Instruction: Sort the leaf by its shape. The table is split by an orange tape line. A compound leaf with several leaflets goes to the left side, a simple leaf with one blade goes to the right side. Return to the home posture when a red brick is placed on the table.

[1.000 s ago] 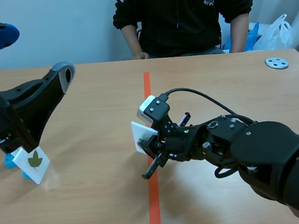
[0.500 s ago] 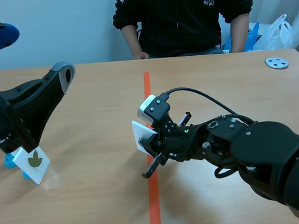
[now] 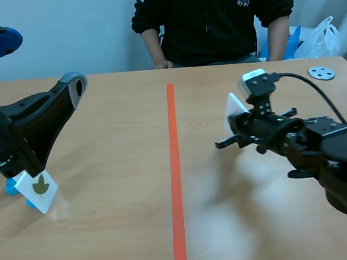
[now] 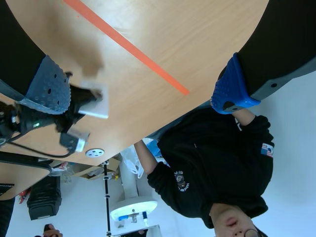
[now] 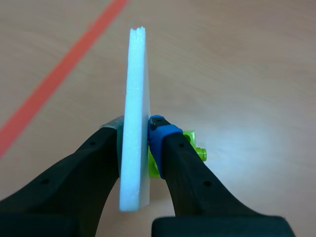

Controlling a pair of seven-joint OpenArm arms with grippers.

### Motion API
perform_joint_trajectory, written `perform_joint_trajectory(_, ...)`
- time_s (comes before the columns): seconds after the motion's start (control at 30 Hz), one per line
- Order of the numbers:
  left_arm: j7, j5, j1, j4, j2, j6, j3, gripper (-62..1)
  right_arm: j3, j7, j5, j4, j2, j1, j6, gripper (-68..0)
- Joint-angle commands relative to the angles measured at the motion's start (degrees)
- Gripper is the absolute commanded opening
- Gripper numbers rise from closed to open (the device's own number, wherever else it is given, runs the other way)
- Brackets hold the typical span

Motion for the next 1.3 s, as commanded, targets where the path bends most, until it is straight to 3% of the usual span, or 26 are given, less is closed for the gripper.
perform_joint_trajectory(0.0,-0.87,-0.59,-0.46,1.42,-0.22,0.09,0.17,0.4,1.9,0.68,0.81,0.9,1.97,-0.7,-0.96,-61.2)
perform_joint_trajectory(0.47,-0.83,-0.59,0.04,1.42,-0.22,0.09,0.15,0.4,21.44,1.53,6.95,0.9,6.21,-11.82,-0.96,-61.1)
perform_joint_trajectory(0.77,-0.87,-0.59,0.02,1.42,-0.22,0.09,0.15,0.4,23.23,3.02,6.91,0.9,6.19,-13.88,-1.14,-59.8)
perform_joint_trajectory(0.83,-0.85,-0.59,0.02,1.42,-0.22,0.09,0.15,0.4,23.23,3.32,6.91,0.92,6.19,-13.86,-2.03,-54.3)
perform_joint_trajectory(1.0,-0.85,-0.59,0.02,1.42,-0.22,0.09,0.15,0.4,23.23,3.3,6.91,1.09,6.23,-13.9,-2.45,-27.8)
perform_joint_trajectory(1.07,-0.85,-0.59,0.02,1.42,-0.22,0.09,0.15,0.4,23.23,3.28,6.91,1.46,6.23,-13.9,-2.45,-20.5)
perform_joint_trajectory(1.13,-0.85,-0.59,0.02,1.42,-0.22,0.09,0.15,0.4,23.23,3.28,6.88,2.19,6.4,-14.03,-2.38,-17.0)
perform_joint_trajectory(1.27,-0.85,-0.59,0.02,1.42,-0.24,0.09,0.15,0.4,24.02,2.8,6.4,5.79,7.32,-15.04,-2.43,-16.9)
